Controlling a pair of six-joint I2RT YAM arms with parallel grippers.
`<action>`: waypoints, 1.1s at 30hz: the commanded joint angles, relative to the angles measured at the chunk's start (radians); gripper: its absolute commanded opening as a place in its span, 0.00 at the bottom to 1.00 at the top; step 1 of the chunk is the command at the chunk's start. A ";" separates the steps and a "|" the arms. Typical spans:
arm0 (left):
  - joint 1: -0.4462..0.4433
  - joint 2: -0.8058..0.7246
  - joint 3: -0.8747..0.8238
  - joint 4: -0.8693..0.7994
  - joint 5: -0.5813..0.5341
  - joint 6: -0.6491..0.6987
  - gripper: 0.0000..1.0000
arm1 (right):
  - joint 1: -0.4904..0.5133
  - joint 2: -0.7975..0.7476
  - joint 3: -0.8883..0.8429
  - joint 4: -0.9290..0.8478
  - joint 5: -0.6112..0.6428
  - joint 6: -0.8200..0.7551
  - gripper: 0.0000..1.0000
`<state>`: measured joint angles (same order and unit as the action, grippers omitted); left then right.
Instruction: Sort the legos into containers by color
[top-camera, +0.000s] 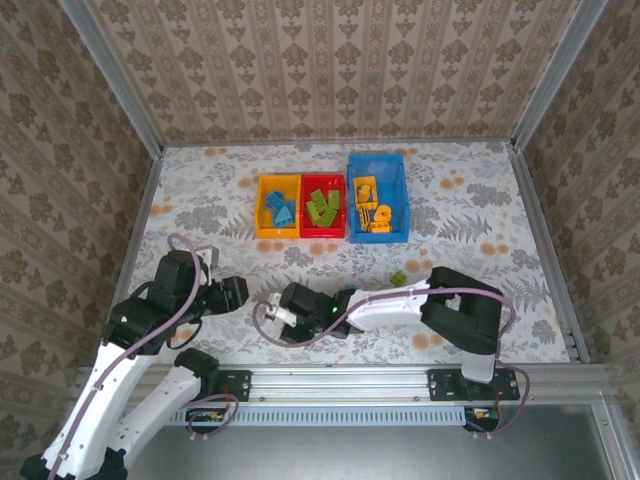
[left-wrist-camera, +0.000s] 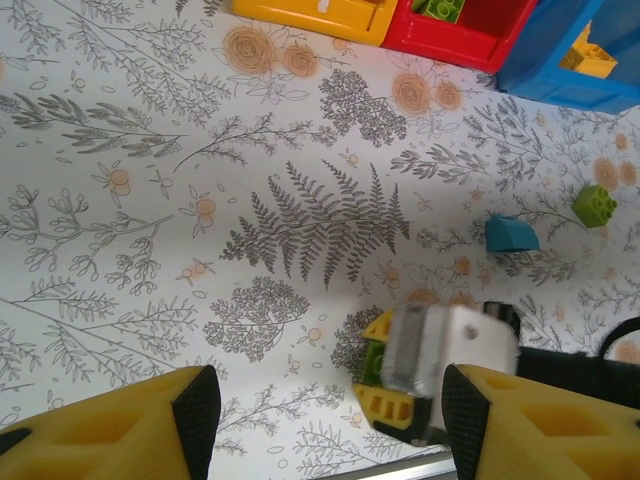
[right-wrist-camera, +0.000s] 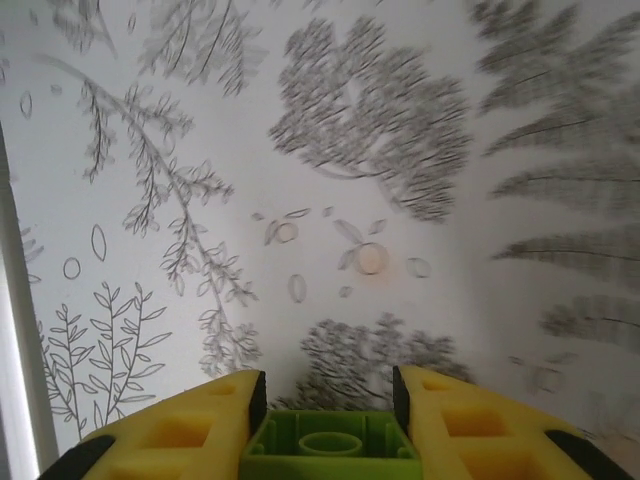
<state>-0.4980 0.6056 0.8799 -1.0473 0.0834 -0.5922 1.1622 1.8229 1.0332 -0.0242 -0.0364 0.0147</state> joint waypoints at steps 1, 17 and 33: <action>-0.007 0.041 -0.014 0.080 0.043 -0.009 0.63 | -0.085 -0.147 0.004 -0.038 0.018 0.038 0.20; -0.076 0.398 0.115 0.383 0.112 0.087 0.64 | -0.517 0.178 0.635 -0.394 0.109 0.279 0.19; -0.117 0.447 0.133 0.403 0.079 0.094 0.64 | -0.561 0.493 1.107 -0.658 0.144 0.318 0.56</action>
<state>-0.6094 1.0592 0.9974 -0.6456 0.1776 -0.5194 0.5976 2.3260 2.0960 -0.6342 0.0807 0.3389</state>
